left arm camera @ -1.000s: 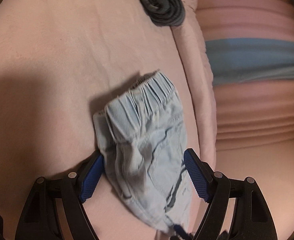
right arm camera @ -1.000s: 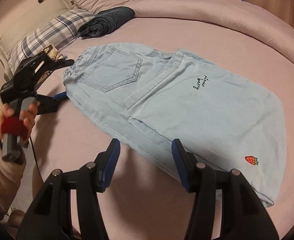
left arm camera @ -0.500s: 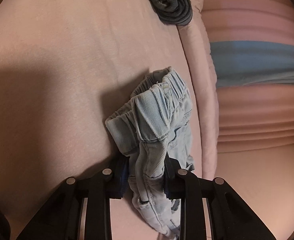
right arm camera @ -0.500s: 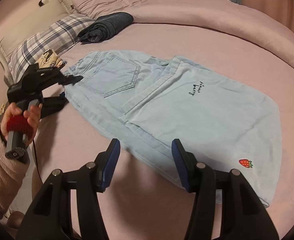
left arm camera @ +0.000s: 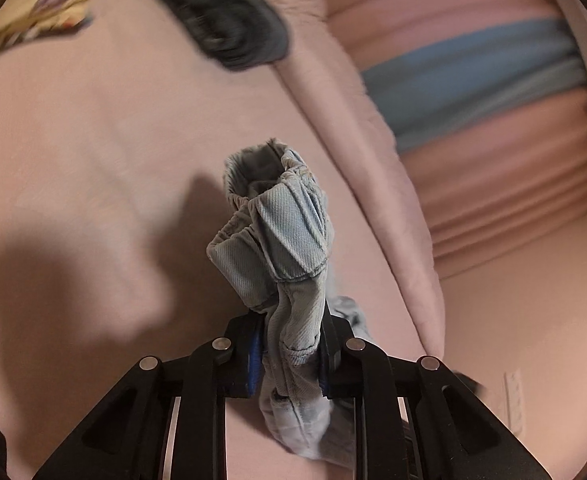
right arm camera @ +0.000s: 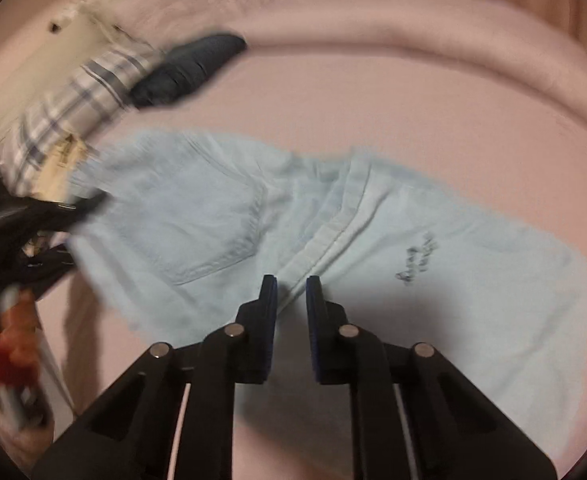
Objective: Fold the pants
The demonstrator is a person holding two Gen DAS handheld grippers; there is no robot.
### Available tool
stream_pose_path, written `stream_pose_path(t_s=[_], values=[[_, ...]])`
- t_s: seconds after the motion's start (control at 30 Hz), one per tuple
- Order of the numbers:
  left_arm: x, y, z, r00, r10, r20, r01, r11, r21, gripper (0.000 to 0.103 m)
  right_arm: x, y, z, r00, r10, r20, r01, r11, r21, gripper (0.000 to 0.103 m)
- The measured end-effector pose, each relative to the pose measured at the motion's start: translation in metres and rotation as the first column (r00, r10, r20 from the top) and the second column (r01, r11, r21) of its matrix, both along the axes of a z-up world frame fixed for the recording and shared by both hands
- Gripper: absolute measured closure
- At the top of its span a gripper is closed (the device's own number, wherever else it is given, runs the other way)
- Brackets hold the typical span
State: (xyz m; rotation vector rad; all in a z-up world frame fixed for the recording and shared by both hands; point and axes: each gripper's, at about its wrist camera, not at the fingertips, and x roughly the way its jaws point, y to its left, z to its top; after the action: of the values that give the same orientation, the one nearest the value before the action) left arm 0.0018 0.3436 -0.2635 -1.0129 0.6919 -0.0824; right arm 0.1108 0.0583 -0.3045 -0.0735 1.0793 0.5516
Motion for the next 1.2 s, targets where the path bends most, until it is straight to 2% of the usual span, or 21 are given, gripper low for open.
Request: stream_pose_path(t_s=[0.03, 0.07, 0.17, 0.23, 0.27, 0.4, 0.47, 0.53, 0.6, 0.63, 0.7, 0.73, 0.77, 0.8, 0.83, 0.9, 0.93, 1.0, 1.1, 1.13, 1.2], values=[[-0.001, -0.006, 0.004, 1.000, -0.016, 0.012, 0.015, 1.000, 0.028, 0.085, 0.006, 0.006, -0.015, 0.999, -0.007, -0.032, 0.007, 1.000, -0.015, 0.092], [-0.001, -0.013, 0.010, 0.999, -0.033, 0.023, 0.031, 0.998, 0.059, 0.085, 0.007, 0.010, -0.019, 1.000, -0.007, -0.007, 0.007, 1.000, -0.006, 0.091], [-0.002, -0.041, 0.029, 0.990, -0.119, 0.075, 0.107, 0.983, 0.150, 0.085, 0.002, 0.018, -0.016, 0.999, 0.023, 0.039, -0.022, 0.999, -0.034, 0.084], [-0.002, -0.052, 0.035, 0.985, -0.148, 0.085, 0.130, 0.974, 0.183, 0.085, -0.005, 0.024, -0.012, 0.993, 0.087, 0.075, -0.083, 0.995, -0.062, 0.075], [-0.003, -0.056, 0.038, 0.983, -0.158, 0.089, 0.137, 0.969, 0.204, 0.085, -0.009, 0.024, -0.009, 0.989, 0.118, 0.084, -0.113, 0.992, -0.064, 0.075], [-0.002, -0.060, 0.039, 0.979, -0.186, 0.084, 0.163, 0.960, 0.230, 0.085, -0.006, 0.000, 0.014, 0.991, 0.101, 0.082, -0.107, 0.991, 0.076, 0.075], [-0.002, -0.061, 0.037, 0.977, -0.195, 0.082, 0.171, 0.957, 0.233, 0.085, 0.004, -0.018, 0.021, 0.996, 0.035, 0.080, -0.045, 0.991, 0.129, 0.077], [0.001, -0.063, 0.037, 0.976, -0.202, 0.082, 0.178, 0.955, 0.237, 0.085, 0.019, -0.035, 0.026, 0.995, -0.051, 0.085, 0.039, 0.990, 0.137, 0.076], [0.003, -0.064, 0.038, 0.974, -0.212, 0.080, 0.187, 0.951, 0.245, 0.085, 0.030, -0.049, 0.027, 0.995, -0.092, 0.025, 0.083, 0.967, 0.240, 0.078], [0.004, -0.065, 0.038, 0.974, -0.214, 0.079, 0.189, 0.950, 0.248, 0.085, 0.034, -0.050, 0.027, 0.993, -0.111, 0.039, 0.100, 0.970, 0.220, 0.081], [0.005, -0.067, 0.039, 0.973, -0.219, 0.078, 0.193, 0.948, 0.253, 0.085, 0.042, -0.041, 0.022, 0.984, -0.143, 0.105, 0.136, 0.988, 0.070, 0.083], [0.005, -0.067, 0.039, 0.972, -0.221, 0.078, 0.195, 0.947, 0.255, 0.085, 0.048, -0.035, 0.016, 0.985, -0.140, 0.101, 0.138, 0.990, 0.032, 0.089], [0.006, -0.069, 0.039, 0.971, -0.225, 0.080, 0.198, 0.946, 0.258, 0.085, 0.053, -0.026, 0.008, 0.990, -0.118, 0.075, 0.116, 0.993, 0.024, 0.091], [0.007, -0.071, 0.040, 0.970, -0.231, 0.080, 0.203, 0.943, 0.264, 0.085, 0.054, -0.008, -0.005, 0.997, -0.063, 0.045, 0.064, 0.998, -0.008, 0.091], [0.008, -0.073, 0.040, 0.968, -0.239, 0.080, 0.209, 0.938, 0.275, 0.085, 0.053, 0.002, -0.011, 0.998, -0.032, 0.055, 0.034, 0.999, -0.042, 0.087], [0.008, -0.078, 0.042, 0.963, -0.258, 0.081, 0.224, 0.929, 0.295, 0.085, 0.045, 0.018, -0.011, 0.992, 0.030, 0.125, -0.019, 0.996, -0.090, 0.077], [0.009, -0.081, 0.043, 0.959, -0.271, 0.082, 0.234, 0.923, 0.305, 0.085, 0.046, 0.017, -0.010, 0.994, 0.038, 0.104, -0.031, 0.998, -0.063, 0.075], [0.009, -0.086, 0.046, 0.951, -0.297, 0.088, 0.253, 0.909, 0.331, 0.085, 0.042, 0.000, 0.003, 0.998, 0.030, 0.056, -0.033, 0.999, 0.038, 0.081], [0.011, -0.096, 0.048, 0.938, -0.331, 0.098, 0.278, 0.893, 0.353, 0.085, 0.020, -0.027, 0.019, 0.997, -0.013, 0.076, 0.003, 0.990, 0.140, 0.076], [0.014, -0.100, 0.048, 0.934, -0.344, 0.098, 0.291, 0.890, 0.351, 0.085, 0.015, -0.036, 0.015, 0.999, -0.023, 0.041, 0.016, 0.987, 0.161, 0.075], [0.016, -0.108, 0.047, 0.927, -0.364, 0.094, 0.308, 0.879, 0.364, 0.085, 0.010, -0.045, -0.016, 0.991, 0.017, -0.134, 0.001, 0.991, 0.135, 0.077]])
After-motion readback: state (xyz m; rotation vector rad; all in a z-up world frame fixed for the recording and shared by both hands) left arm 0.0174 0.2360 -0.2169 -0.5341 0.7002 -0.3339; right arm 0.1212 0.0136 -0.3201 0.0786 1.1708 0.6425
